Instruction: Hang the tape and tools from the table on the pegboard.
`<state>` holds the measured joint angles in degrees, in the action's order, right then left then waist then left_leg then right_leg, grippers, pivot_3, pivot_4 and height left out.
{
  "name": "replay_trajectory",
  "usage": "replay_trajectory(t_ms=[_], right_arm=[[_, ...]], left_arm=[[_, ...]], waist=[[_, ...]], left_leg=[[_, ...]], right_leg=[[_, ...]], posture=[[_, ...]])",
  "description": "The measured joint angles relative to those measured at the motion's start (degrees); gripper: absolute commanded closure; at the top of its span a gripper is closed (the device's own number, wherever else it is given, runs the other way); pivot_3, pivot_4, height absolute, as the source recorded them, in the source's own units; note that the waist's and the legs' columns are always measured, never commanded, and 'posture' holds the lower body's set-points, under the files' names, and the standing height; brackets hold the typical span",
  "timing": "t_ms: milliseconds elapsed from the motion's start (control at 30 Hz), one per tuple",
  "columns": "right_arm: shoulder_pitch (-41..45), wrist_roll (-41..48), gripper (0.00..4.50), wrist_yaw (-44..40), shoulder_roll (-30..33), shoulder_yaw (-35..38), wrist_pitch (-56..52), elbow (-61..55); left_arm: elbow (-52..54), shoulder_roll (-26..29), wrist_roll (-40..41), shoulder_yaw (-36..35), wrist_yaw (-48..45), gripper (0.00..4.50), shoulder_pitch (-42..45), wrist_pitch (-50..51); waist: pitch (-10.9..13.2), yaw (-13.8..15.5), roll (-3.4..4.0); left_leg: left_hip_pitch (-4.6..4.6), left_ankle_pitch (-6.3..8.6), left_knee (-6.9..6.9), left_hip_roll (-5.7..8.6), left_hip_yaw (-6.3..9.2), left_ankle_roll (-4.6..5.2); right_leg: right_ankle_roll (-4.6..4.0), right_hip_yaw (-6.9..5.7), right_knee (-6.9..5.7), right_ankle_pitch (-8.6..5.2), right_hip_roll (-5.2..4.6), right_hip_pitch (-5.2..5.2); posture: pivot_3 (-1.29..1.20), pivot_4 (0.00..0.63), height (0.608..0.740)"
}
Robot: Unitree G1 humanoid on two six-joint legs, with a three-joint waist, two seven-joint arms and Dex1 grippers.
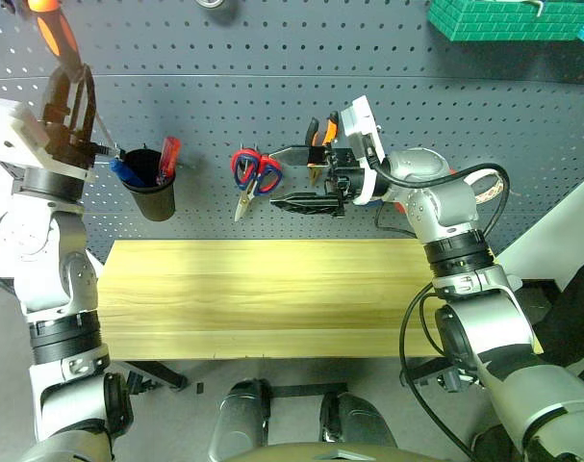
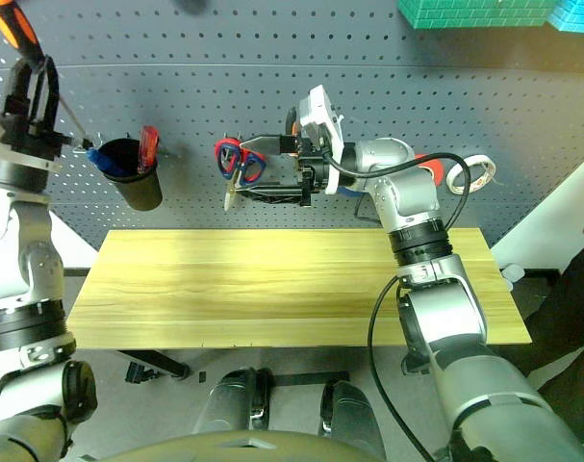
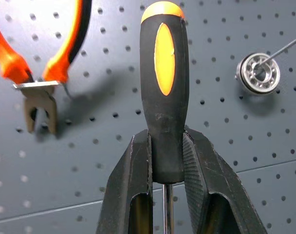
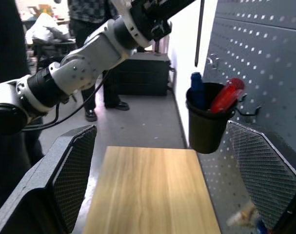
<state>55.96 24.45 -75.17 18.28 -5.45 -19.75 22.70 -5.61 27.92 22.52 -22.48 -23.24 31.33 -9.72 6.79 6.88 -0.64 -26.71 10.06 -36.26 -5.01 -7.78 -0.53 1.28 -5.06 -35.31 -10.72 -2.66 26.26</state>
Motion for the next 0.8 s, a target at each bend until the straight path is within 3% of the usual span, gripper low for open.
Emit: replay_trajectory(t_ms=[367,400,633,667,800], right_arm=[[-3.44,0.43,0.0,3.73,1.14,1.43,-1.27,-3.69],[-3.75,0.46,0.0,4.02,1.45,1.44,-1.47,-4.31],[-4.7,0.72,0.0,5.11,3.36,1.93,-2.75,-7.0],[-5.04,0.78,0.0,5.16,3.47,1.93,-2.98,-7.36],[-6.13,1.22,0.0,5.28,4.73,1.98,-3.7,-8.36]], left_arm=[[-25.92,-0.84,-5.51,2.63,-2.36,4.0,8.62,-9.53],[-27.46,-0.83,-6.38,2.67,-1.67,3.28,8.82,-9.9],[-24.14,-1.15,-9.57,4.43,1.06,1.15,8.12,-10.93],[-21.91,-1.26,-9.5,4.56,1.4,0.92,7.44,-10.75],[-11.22,-1.88,-8.1,4.59,3.61,0.92,4.23,-6.65]], waist=[[0.0,-0.71,0.0],[0.0,-1.0,0.0],[0.0,-2.29,0.0],[0.0,-2.65,0.0],[0.0,-3.39,0.0]], left_leg=[[0.01,-0.01,-0.09,0.0,-0.01,0.01],[-0.01,-0.01,-0.1,0.0,-0.01,0.02],[0.0,-0.03,-0.2,0.0,-0.02,0.04],[0.0,-0.03,-0.19,0.0,-0.02,0.04],[0.02,-0.02,-0.25,0.0,-0.02,0.04]], right_leg=[[-0.13,0.07,-0.02,-0.09,0.0,0.0],[-0.1,0.07,-0.03,-0.09,-0.01,0.0],[-0.04,0.14,-0.09,-0.12,0.0,-0.01],[-0.04,0.15,-0.09,-0.12,0.0,-0.01],[-0.04,0.18,-0.17,-0.13,-0.02,-0.02]], posture=[[0.12,0.087,0.74],[0.12,0.087,0.74],[0.09,0.083,0.74],[0.09,0.083,0.74],[0.09,0.082,0.74]])
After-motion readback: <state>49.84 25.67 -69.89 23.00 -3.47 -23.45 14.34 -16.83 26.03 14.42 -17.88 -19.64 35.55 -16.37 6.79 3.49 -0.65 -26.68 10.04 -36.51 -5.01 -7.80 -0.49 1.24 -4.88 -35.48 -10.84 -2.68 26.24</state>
